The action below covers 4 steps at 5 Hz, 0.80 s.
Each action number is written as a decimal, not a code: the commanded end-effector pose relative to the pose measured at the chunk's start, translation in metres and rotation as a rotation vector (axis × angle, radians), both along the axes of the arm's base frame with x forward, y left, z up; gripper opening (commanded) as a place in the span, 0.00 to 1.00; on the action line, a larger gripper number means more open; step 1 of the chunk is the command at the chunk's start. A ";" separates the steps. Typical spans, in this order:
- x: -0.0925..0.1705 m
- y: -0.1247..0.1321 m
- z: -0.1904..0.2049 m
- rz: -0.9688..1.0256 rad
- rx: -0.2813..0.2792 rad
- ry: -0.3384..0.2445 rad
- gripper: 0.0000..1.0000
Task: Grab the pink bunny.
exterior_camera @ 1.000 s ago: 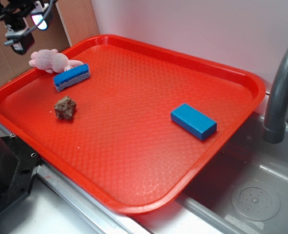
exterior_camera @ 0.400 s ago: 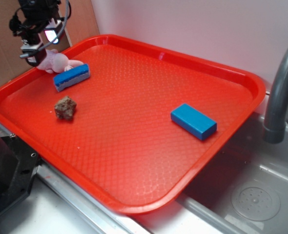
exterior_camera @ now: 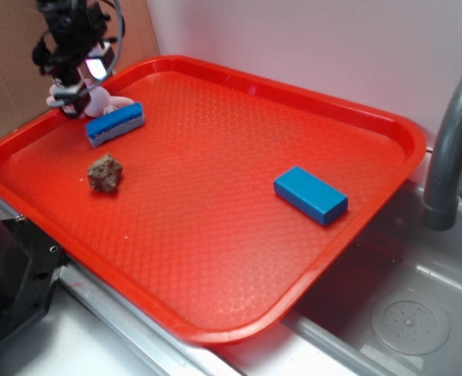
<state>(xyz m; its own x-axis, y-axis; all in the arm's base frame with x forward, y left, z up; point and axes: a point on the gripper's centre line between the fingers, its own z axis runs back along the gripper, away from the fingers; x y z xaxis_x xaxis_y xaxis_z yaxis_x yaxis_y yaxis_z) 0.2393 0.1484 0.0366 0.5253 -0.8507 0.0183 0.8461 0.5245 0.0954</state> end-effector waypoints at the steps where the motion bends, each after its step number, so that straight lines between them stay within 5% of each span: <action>1: 0.017 0.002 -0.029 -0.025 0.021 0.019 1.00; 4: 0.023 0.005 -0.043 -0.019 0.043 0.067 1.00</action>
